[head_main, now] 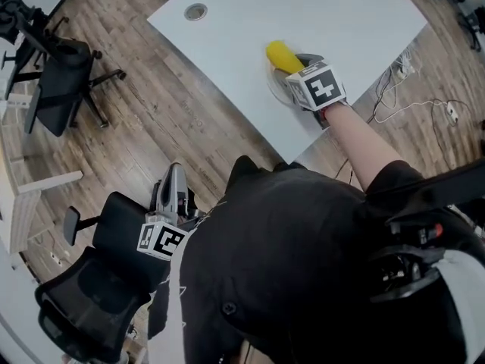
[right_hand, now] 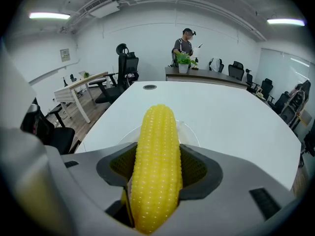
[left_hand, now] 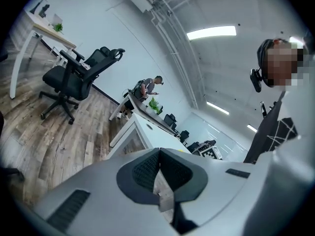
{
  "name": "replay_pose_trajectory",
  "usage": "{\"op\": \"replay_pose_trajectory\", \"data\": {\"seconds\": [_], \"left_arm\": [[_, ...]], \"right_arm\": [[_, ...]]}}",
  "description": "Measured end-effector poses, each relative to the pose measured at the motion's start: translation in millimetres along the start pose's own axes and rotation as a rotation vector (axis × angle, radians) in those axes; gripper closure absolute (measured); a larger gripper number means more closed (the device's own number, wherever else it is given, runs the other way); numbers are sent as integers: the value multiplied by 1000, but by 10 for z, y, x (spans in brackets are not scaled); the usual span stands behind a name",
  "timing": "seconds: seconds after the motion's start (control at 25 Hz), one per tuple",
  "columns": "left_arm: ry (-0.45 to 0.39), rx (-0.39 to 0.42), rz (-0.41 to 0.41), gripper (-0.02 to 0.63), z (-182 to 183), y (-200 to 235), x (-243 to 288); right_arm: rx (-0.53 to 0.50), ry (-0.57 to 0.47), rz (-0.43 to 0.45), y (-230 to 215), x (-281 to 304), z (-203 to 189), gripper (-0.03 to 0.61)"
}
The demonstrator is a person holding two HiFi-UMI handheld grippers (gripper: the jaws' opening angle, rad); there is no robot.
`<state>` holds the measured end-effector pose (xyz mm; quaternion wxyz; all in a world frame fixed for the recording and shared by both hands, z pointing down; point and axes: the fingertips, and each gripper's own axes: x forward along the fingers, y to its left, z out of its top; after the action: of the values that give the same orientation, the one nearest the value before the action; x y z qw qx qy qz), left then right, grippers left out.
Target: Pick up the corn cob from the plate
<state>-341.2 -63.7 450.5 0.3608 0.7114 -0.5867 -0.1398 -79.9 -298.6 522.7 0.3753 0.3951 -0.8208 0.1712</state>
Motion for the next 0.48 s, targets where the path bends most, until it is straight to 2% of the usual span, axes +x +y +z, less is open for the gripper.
{"op": "replay_pose_trajectory", "data": {"seconds": [0.32, 0.48], "left_arm": [[-79, -10, 94, 601, -287, -300, -416], [-105, 7, 129, 601, -410, -431, -652]], "right_arm": [[-62, 12, 52, 60, -35, -5, 325], [-60, 15, 35, 45, -94, 4, 325]]}}
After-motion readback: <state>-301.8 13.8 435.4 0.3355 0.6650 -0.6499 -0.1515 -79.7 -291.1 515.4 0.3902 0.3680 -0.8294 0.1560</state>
